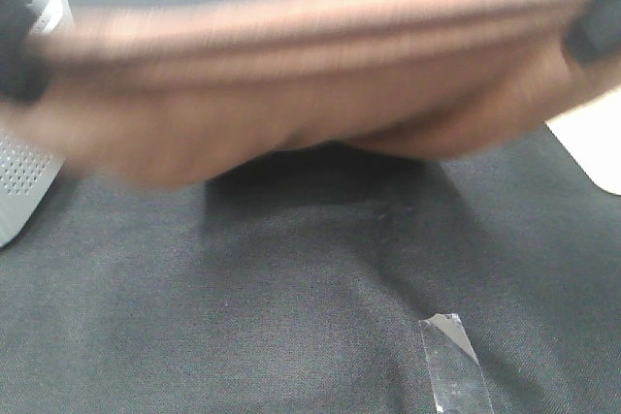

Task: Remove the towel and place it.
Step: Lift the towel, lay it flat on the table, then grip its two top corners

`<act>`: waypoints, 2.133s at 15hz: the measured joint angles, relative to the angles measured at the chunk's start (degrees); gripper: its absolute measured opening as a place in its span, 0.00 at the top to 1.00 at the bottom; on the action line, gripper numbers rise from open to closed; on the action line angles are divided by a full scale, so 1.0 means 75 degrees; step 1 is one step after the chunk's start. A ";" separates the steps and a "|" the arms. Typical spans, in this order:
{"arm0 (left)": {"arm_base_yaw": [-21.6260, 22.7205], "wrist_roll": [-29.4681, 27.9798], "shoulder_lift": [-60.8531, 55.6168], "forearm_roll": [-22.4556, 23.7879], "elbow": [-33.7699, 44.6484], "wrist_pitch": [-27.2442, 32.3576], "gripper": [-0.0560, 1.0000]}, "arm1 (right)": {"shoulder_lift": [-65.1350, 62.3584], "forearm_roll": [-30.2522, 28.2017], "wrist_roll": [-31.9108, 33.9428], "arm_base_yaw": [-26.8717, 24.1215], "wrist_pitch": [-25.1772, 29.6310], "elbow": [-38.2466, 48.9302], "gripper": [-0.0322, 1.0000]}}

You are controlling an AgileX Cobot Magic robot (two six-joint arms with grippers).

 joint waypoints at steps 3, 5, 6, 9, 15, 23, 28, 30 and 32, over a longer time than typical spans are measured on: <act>-0.0008 0.0443 -0.0405 -0.0726 0.0733 -0.0008 0.95 | -0.0367 0.0069 0.0130 0.0008 -0.0008 0.0772 0.97; -0.0008 0.0894 -0.0435 -0.1146 0.1054 0.0000 0.95 | -0.0390 0.0023 0.0138 0.0008 -0.0008 0.1146 0.97; -0.0008 0.1062 -0.0435 -0.1383 0.1291 0.0000 0.95 | -0.0390 0.0061 0.0138 0.0008 -0.0015 0.1574 0.97; -0.0008 0.1345 -0.0435 -0.1849 0.2147 0.0015 0.95 | -0.0390 0.0504 0.0138 0.0000 -0.0015 0.2452 0.97; 0.0000 0.1451 -0.0359 -0.2872 0.3804 0.0015 0.95 | -0.0374 0.1138 0.0138 0.0000 0.0000 0.3316 0.97; -0.0260 0.2154 0.2215 -0.3071 0.3843 -0.0031 0.95 | 0.1497 0.1138 -0.0237 0.0000 0.0000 0.3942 0.97; -0.0955 0.2246 0.3384 -0.3071 0.3499 -0.0008 0.95 | 0.2559 0.1039 -0.0374 0.0000 -0.0176 0.4179 0.97; -0.0978 0.2246 0.3499 -0.2979 0.3102 0.0115 0.95 | 0.2918 0.1207 -0.0726 -0.0015 -0.0336 0.4179 0.97; -0.0978 0.2246 0.3736 -0.2918 0.2765 0.0153 0.95 | 0.3155 0.1314 -0.0924 -0.0015 -0.0413 0.4179 0.97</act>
